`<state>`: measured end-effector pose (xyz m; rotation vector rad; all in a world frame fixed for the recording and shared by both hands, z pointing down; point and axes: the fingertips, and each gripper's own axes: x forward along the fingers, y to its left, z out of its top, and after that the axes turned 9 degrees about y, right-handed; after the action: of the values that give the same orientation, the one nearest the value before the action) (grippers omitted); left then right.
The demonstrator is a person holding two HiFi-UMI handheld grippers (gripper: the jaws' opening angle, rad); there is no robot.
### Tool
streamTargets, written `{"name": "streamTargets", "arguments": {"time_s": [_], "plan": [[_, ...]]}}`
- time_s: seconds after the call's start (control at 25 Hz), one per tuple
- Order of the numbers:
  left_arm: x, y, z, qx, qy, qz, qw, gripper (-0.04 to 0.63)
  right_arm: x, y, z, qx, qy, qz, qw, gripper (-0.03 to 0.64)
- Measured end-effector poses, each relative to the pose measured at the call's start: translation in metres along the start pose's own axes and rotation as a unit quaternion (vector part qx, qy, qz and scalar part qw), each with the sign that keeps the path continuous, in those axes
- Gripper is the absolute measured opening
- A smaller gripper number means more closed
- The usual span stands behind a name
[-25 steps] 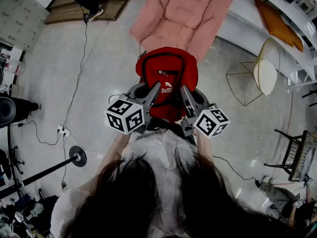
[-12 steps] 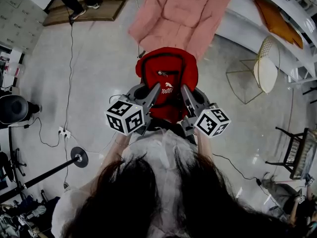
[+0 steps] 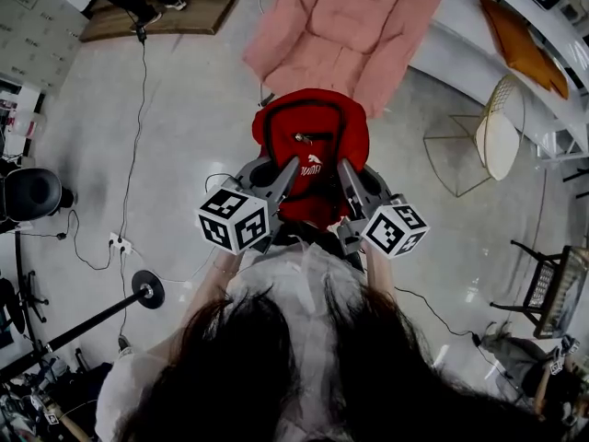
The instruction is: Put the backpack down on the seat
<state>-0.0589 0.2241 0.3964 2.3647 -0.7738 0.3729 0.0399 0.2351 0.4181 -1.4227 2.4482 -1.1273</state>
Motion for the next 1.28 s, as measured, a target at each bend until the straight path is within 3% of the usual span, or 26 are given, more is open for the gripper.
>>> {"name": "streamTargets", "arguments": {"time_s": [0.52, 0.84, 1.28], "plan": [[0.006, 0.068, 0.048, -0.013, 0.006, -0.021, 0.9997, 0.034, 0.075, 0.005, 0.029, 0.002, 0.005, -0.016, 1.000, 0.040], [0.008, 0.132, 0.097, -0.001, 0.009, -0.045, 0.9990, 0.034, 0.147, 0.015, 0.055, 0.014, -0.010, -0.031, 0.999, 0.040], [0.016, 0.161, 0.121, 0.033, 0.014, -0.063, 0.9974, 0.034, 0.177, 0.014, 0.064, 0.018, -0.023, -0.056, 0.998, 0.040]]}}
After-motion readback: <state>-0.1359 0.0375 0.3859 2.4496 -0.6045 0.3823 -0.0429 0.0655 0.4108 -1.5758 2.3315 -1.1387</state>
